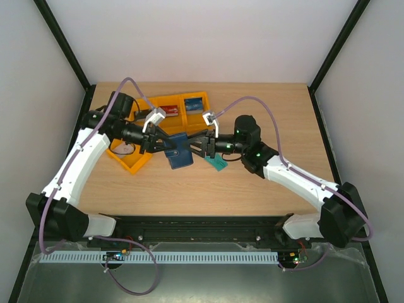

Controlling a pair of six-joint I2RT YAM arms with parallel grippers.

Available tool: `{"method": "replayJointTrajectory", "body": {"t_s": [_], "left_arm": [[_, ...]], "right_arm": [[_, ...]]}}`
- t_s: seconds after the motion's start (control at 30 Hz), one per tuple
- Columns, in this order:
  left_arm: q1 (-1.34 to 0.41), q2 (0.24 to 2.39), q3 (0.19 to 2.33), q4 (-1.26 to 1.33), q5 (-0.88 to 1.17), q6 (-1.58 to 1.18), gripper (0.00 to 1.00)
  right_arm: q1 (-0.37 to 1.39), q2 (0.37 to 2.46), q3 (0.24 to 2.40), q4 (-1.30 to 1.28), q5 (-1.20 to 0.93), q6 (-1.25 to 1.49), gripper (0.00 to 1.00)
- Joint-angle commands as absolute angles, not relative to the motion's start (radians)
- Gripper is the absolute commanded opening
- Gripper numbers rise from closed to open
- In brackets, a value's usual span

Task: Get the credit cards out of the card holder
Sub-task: Open the card holder.

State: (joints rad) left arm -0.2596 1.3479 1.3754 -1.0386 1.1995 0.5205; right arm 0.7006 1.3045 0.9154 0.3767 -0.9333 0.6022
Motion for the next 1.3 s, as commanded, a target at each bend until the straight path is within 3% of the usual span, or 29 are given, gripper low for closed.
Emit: {"method": "replayJointTrajectory", "body": {"t_s": [0.0, 0.1, 0.2, 0.23, 0.3, 0.33, 0.37, 0.43, 0.63, 0.97, 1.27], "left_arm": [[-0.264, 1.325, 1.415, -1.064, 1.260, 0.567, 0.03], [-0.264, 1.325, 1.410, -1.049, 1.255, 0.549, 0.03], [-0.265, 1.323, 1.408, -1.024, 1.243, 0.523, 0.05], [-0.264, 1.321, 1.407, -1.009, 1.232, 0.508, 0.16], [-0.263, 1.312, 1.392, -0.952, 1.182, 0.441, 0.58], [-0.263, 1.306, 1.376, -0.912, 1.134, 0.398, 0.71], [-0.263, 1.302, 1.361, -0.881, 1.094, 0.355, 0.80], [-0.265, 1.298, 1.332, -0.830, 1.030, 0.302, 0.87], [-0.304, 1.305, 1.311, -0.751, 0.823, 0.211, 0.88], [-0.337, 1.322, 1.301, -0.683, 0.631, 0.138, 0.88], [-0.337, 1.321, 1.274, -0.614, 0.161, 0.100, 0.78]], "right_arm": [[0.719, 1.310, 0.913, 0.429, -0.996, 0.611, 0.45], [0.744, 1.322, 0.916, 0.421, -1.007, 0.600, 0.38], [0.769, 1.329, 0.931, 0.385, -1.003, 0.570, 0.13], [0.769, 1.323, 0.931, 0.376, -0.986, 0.567, 0.03], [0.768, 1.297, 0.932, 0.344, -0.889, 0.550, 0.02], [0.768, 1.283, 0.935, 0.325, -0.838, 0.545, 0.02], [0.769, 1.271, 0.939, 0.307, -0.776, 0.545, 0.02], [0.770, 1.258, 0.951, 0.285, -0.656, 0.585, 0.02], [0.783, 1.262, 0.956, 0.338, -0.504, 0.733, 0.02], [0.847, 1.301, 0.988, 0.330, -0.496, 0.738, 0.02], [0.848, 1.264, 0.981, 0.339, -0.510, 0.756, 0.02]]}}
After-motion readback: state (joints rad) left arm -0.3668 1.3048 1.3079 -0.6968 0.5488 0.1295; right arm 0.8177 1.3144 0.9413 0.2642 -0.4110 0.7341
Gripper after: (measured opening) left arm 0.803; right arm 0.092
